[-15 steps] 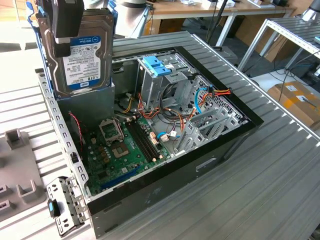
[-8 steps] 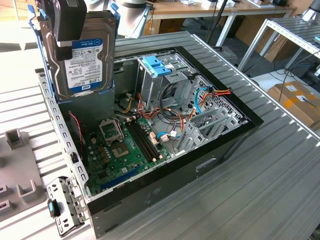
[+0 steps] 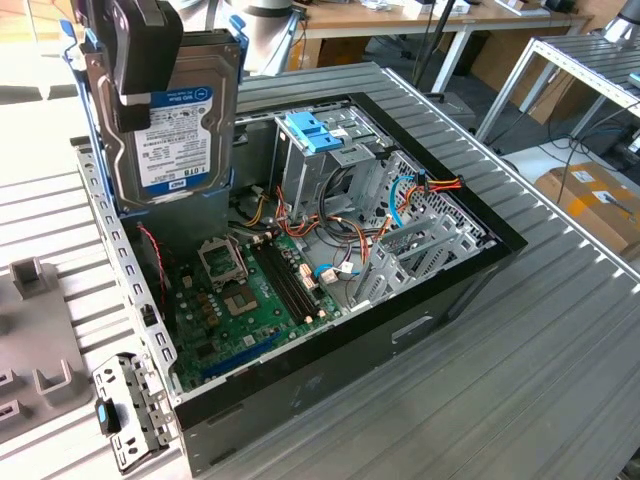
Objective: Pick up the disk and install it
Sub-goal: 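Pick up the disk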
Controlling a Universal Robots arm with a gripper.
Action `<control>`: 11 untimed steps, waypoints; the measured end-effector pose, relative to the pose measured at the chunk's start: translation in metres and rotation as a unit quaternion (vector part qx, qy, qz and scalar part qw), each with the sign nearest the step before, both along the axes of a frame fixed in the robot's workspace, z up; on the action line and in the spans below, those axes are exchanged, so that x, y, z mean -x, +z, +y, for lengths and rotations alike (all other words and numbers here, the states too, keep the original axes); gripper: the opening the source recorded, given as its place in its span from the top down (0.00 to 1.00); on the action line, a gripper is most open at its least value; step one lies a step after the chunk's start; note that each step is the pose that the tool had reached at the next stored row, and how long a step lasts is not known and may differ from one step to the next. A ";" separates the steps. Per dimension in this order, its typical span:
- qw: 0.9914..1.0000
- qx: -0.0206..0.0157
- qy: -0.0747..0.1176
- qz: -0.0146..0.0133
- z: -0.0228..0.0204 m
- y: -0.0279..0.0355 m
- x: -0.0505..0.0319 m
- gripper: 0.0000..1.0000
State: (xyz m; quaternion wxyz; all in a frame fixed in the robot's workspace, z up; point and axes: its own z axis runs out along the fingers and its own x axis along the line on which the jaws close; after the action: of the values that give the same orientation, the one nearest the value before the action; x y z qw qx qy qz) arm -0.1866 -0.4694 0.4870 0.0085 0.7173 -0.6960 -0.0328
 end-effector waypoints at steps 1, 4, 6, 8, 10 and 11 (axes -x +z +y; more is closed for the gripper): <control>1.000 0.000 0.000 0.000 -0.0011 0.0000 0.0000 0.63; 1.000 0.000 0.000 0.000 -0.0055 0.0000 0.0000 0.63; 1.000 0.000 0.000 0.000 -0.0097 0.0000 0.0000 0.63; 1.000 0.000 0.000 0.000 -0.0134 0.0000 0.0000 0.63; 1.000 0.000 0.000 0.000 -0.0171 0.0000 0.0000 0.63; 1.000 0.000 0.000 0.000 -0.0190 0.0000 0.0000 0.63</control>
State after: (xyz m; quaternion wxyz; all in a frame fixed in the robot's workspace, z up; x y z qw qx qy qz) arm -0.1866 -0.4884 0.4870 0.0085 0.7172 -0.6960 -0.0328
